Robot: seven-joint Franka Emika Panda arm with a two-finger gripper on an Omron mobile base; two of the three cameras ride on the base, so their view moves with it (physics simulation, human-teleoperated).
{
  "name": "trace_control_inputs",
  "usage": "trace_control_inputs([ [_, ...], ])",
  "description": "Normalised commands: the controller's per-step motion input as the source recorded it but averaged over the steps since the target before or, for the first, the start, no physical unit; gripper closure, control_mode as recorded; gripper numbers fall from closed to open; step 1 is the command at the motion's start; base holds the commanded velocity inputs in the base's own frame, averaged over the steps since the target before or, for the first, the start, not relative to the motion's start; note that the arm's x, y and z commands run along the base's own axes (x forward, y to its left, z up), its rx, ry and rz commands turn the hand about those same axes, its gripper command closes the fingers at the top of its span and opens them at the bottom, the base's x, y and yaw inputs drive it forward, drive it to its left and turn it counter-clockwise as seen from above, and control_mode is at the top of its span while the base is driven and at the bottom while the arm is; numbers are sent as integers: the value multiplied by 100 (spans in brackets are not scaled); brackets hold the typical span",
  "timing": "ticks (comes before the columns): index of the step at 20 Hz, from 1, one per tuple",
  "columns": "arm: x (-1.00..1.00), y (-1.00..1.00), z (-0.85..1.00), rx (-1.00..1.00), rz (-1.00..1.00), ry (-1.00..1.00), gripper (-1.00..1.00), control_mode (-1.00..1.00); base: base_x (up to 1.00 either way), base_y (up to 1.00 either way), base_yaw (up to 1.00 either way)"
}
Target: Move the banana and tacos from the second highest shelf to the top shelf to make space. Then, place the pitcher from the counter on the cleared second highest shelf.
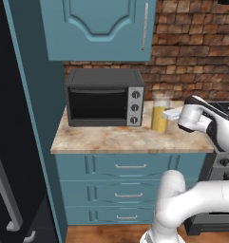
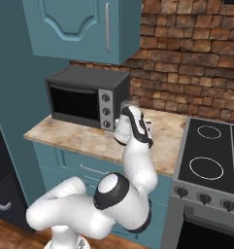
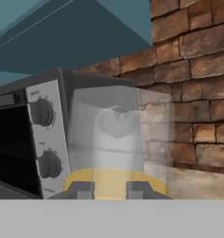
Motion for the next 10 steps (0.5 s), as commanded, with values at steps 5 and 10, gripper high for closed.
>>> trace_control_inputs([
  [5, -54, 1, 28, -3, 3, -35, 100, -100, 0, 0, 0],
  [10, -52, 25, 61, -9, 1, -6, 100, -100, 0, 0, 0],
])
